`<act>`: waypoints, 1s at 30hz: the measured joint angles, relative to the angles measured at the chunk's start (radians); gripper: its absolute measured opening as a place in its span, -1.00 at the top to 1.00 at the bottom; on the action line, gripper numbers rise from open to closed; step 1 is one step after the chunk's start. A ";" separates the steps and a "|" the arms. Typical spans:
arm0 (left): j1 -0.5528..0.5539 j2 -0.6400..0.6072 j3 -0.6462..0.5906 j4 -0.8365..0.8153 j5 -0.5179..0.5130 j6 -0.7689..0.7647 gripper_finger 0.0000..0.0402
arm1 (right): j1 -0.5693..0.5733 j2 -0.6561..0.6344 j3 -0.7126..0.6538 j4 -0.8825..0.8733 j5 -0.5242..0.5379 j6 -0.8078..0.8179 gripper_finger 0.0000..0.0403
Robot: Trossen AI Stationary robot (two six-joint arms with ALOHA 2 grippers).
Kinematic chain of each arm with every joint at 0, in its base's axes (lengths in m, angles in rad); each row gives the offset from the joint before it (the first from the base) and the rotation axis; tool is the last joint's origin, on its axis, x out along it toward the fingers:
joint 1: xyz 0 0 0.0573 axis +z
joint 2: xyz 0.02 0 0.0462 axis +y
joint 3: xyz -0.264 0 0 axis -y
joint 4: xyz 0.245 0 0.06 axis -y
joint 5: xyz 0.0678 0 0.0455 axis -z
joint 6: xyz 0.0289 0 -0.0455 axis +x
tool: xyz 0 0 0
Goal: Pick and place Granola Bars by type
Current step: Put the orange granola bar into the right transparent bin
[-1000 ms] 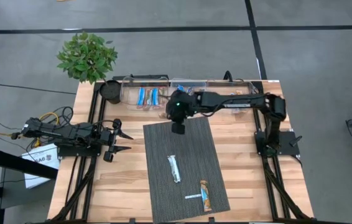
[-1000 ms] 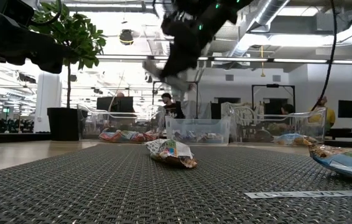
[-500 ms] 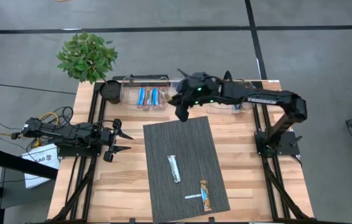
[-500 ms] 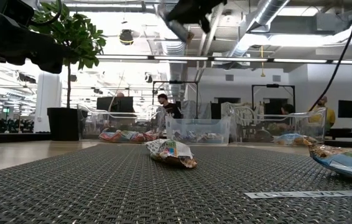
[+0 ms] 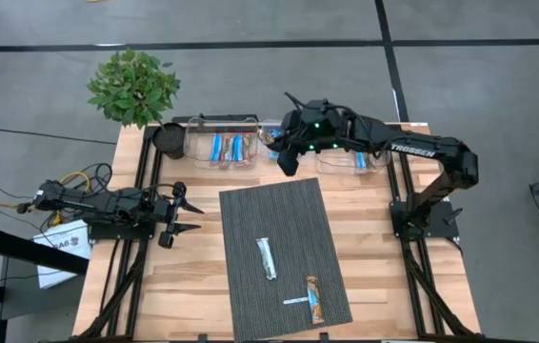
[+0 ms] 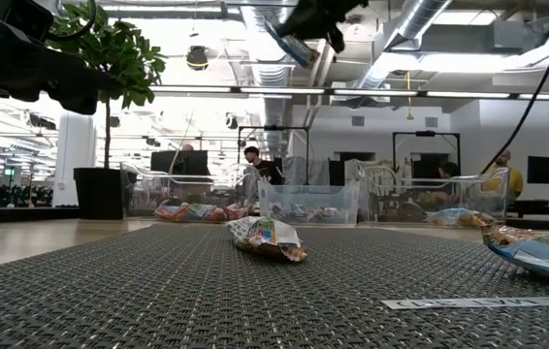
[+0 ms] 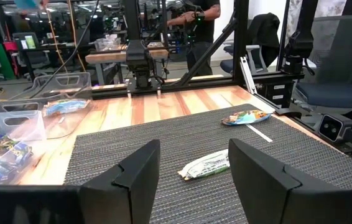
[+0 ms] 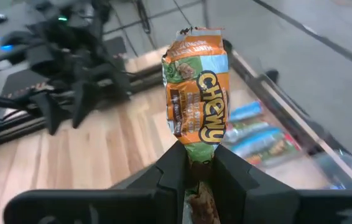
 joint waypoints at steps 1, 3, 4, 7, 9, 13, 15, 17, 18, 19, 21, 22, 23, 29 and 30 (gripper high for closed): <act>0.000 0.000 0.000 0.000 0.000 0.000 0.08 | -0.012 0.000 0.000 -0.014 0.000 0.013 0.74; 0.000 0.000 0.000 0.000 0.000 0.000 0.08 | -0.042 -0.005 0.000 -0.046 0.001 0.042 0.74; 0.000 0.000 0.000 0.000 0.000 0.000 0.08 | -0.057 -0.009 0.000 -0.060 0.001 0.046 0.74; 0.000 0.000 0.000 0.000 0.000 0.000 0.08 | -0.102 -0.023 0.000 -0.102 0.003 0.049 0.74; 0.000 0.000 0.000 0.000 0.000 0.000 0.08 | -0.132 -0.035 0.000 -0.130 0.008 0.072 0.74; 0.000 0.000 0.000 0.000 0.000 0.000 0.08 | -0.193 -0.063 0.000 -0.206 0.038 0.118 0.74; 0.000 0.000 0.000 0.000 0.000 0.000 0.08 | -0.220 -0.078 0.000 -0.251 0.081 0.131 0.74; 0.000 0.000 0.000 0.000 0.000 0.000 0.08 | -0.244 -0.096 0.000 -0.296 0.120 0.153 0.74; 0.000 0.000 0.000 0.000 0.000 0.000 0.08 | -0.256 -0.105 0.000 -0.317 0.138 0.168 0.74; 0.000 0.000 0.000 0.000 0.000 0.000 0.08 | -0.267 -0.116 0.000 -0.338 0.152 0.181 0.74; 0.000 0.000 0.000 0.000 0.000 0.000 0.08 | -0.288 -0.136 0.000 -0.382 0.184 0.211 0.74; 0.000 0.000 0.000 0.000 0.000 0.000 0.08 | -0.296 -0.146 0.000 -0.402 0.199 0.227 0.74; 0.000 0.000 0.000 0.000 0.000 0.000 0.08 | -0.305 -0.154 0.000 -0.423 0.214 0.243 0.74; 0.000 0.000 0.000 0.000 0.000 0.000 0.08 | -0.353 -0.198 0.000 -0.534 0.300 0.388 0.73; 0.000 0.000 0.000 0.000 0.000 0.000 0.08 | -0.361 -0.203 0.000 -0.550 0.313 0.417 0.73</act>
